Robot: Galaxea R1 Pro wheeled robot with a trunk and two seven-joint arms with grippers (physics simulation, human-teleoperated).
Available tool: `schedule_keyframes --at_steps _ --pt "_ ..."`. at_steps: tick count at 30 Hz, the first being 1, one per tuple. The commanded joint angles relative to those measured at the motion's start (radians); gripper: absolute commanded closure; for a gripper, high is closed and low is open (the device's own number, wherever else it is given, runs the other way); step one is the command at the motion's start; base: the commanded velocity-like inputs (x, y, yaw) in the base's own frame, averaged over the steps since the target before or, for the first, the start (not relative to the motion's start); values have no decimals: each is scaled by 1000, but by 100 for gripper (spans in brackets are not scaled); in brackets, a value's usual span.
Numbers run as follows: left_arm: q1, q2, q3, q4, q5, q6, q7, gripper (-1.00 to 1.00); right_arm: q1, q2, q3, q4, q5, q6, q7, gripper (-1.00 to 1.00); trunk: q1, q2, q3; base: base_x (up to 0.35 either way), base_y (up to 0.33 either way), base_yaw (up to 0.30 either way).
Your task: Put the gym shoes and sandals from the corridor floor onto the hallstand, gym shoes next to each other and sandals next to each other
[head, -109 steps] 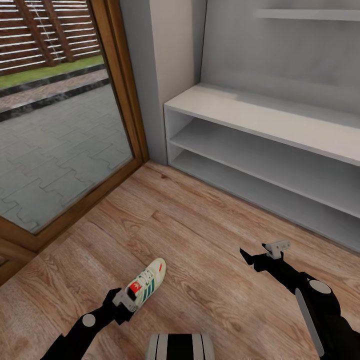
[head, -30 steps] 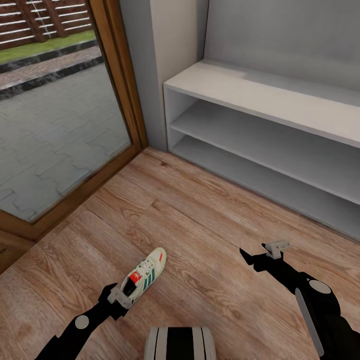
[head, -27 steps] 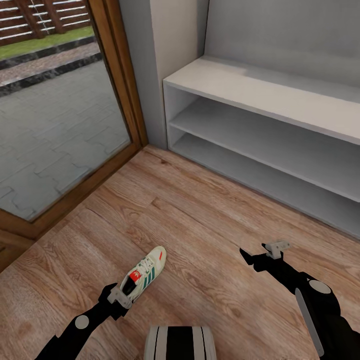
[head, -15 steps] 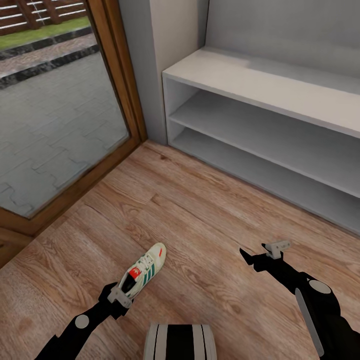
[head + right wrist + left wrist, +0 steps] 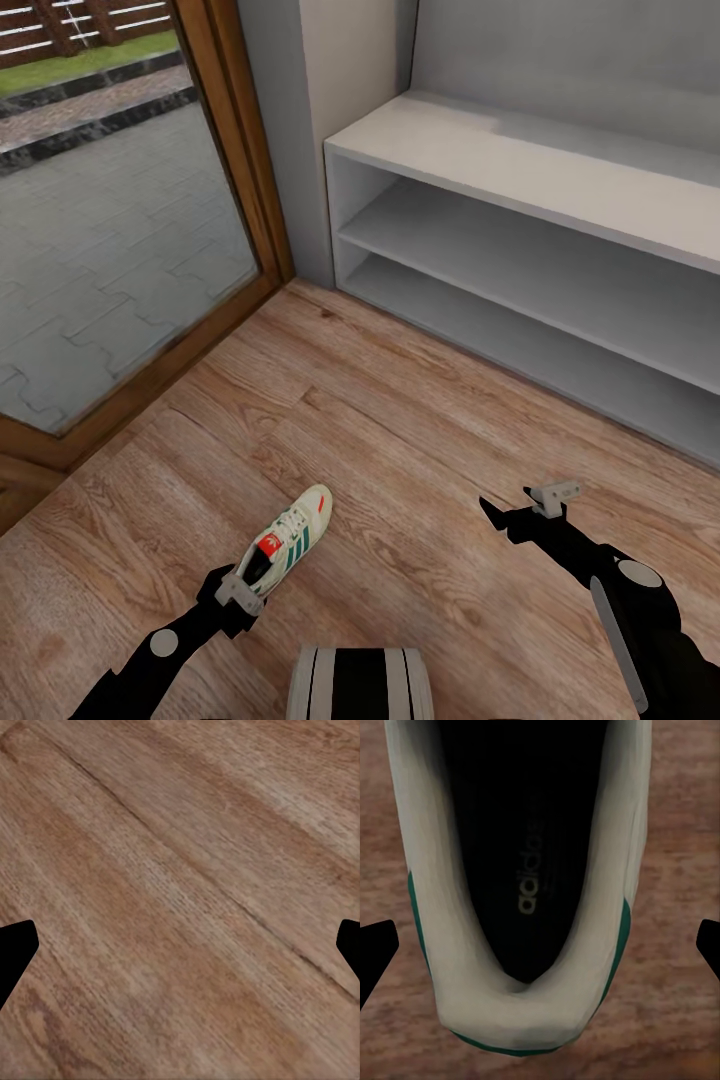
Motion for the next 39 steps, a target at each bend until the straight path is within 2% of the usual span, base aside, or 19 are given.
schedule_keyframes --at_steps 1,17,39 --pt "0 0 -1 0 -8 -5 1 -100 0 0 -1 -1 1 6 5 -100 0 0 -1 0 0 0" --pt "0 0 0 -3 -8 -1 1 -100 0 0 -2 -1 1 6 5 -100 0 0 -9 0 0 66" --pt "0 -1 -1 -2 -8 -1 1 -100 0 0 -2 -2 0 6 5 -100 0 0 -11 18 14 6"
